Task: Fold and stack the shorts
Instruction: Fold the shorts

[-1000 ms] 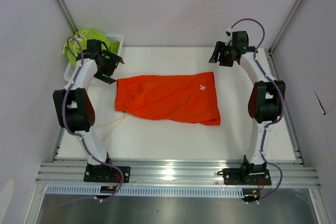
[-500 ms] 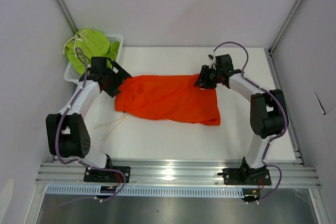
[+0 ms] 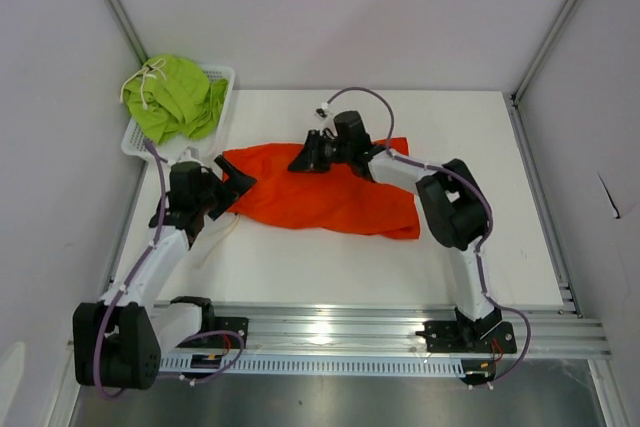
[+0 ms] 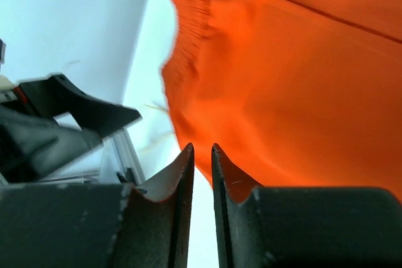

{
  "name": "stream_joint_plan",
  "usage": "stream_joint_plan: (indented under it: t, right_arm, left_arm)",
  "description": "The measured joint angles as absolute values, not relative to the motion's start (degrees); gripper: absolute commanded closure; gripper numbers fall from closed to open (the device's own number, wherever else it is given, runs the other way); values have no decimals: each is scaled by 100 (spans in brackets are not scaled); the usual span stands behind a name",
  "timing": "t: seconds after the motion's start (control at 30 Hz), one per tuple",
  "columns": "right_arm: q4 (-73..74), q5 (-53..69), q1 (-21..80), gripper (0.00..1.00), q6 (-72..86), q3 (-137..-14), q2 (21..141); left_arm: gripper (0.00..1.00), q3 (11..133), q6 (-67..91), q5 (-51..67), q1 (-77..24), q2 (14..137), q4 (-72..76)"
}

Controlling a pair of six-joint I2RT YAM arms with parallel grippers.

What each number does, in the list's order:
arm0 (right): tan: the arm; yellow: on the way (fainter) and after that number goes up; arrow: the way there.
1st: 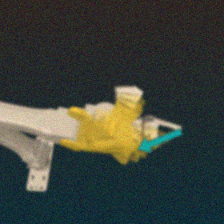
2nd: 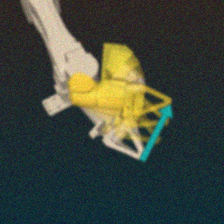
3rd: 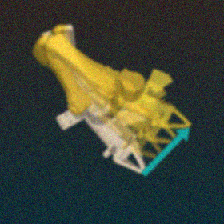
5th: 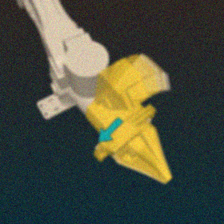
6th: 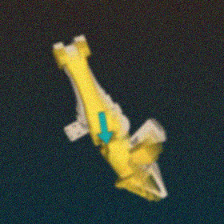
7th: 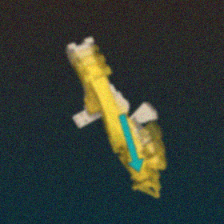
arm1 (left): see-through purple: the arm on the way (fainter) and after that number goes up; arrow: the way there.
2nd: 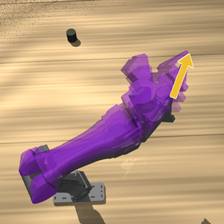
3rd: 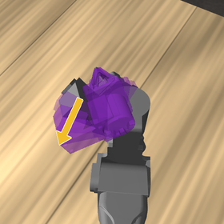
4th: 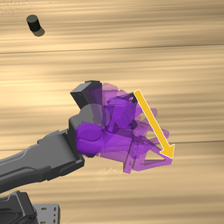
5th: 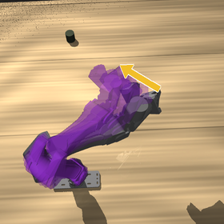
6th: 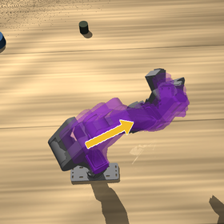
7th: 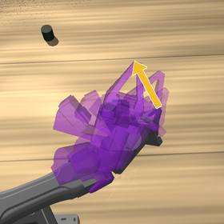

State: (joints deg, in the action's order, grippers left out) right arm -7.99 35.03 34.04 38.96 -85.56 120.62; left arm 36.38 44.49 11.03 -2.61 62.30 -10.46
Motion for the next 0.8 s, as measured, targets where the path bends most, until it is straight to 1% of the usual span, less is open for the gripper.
stream_joint_plan:
  t: [0.2, 0.27, 0.33, 0.37, 0.47, 0.57, 0.67, 0.8]
  right_arm:
    - [-1883, 3918, 3697, 85, 4987, -9424, 13238]
    - [-1997, 3972, 3688, 86, 5293, -9758, 13644]
    - [-1909, 3929, 3684, 86, 5507, -10112, 14057]
    - [-1739, 3872, 3684, 87, 5581, -10228, 14234]
    - [-1234, 3695, 3662, 87, 5653, -10204, 14438]
    - [-1122, 3642, 3623, 87, 5634, -9915, 14287]
    - [-917, 3472, 3568, 87, 5395, -9260, 13778]
    - [-565, 3277, 3293, 88, 4899, -8049, 12816]
  left_arm:
    - [1, 3367, 4381, 716, -261, 5520, -952]
    - [1, 3367, 4335, 622, -261, 5406, -961]
    - [1, 3358, 4298, 582, -261, 5354, -956]
    - [1, 3347, 4283, 567, -261, 5341, -956]
    - [1, 3299, 4230, 550, -261, 5341, -974]
    - [1, 3251, 4182, 552, -261, 5356, -980]
    - [1, 3168, 4145, 576, -261, 5358, -941]
    - [1, 3009, 4128, 692, -261, 5376, -851]
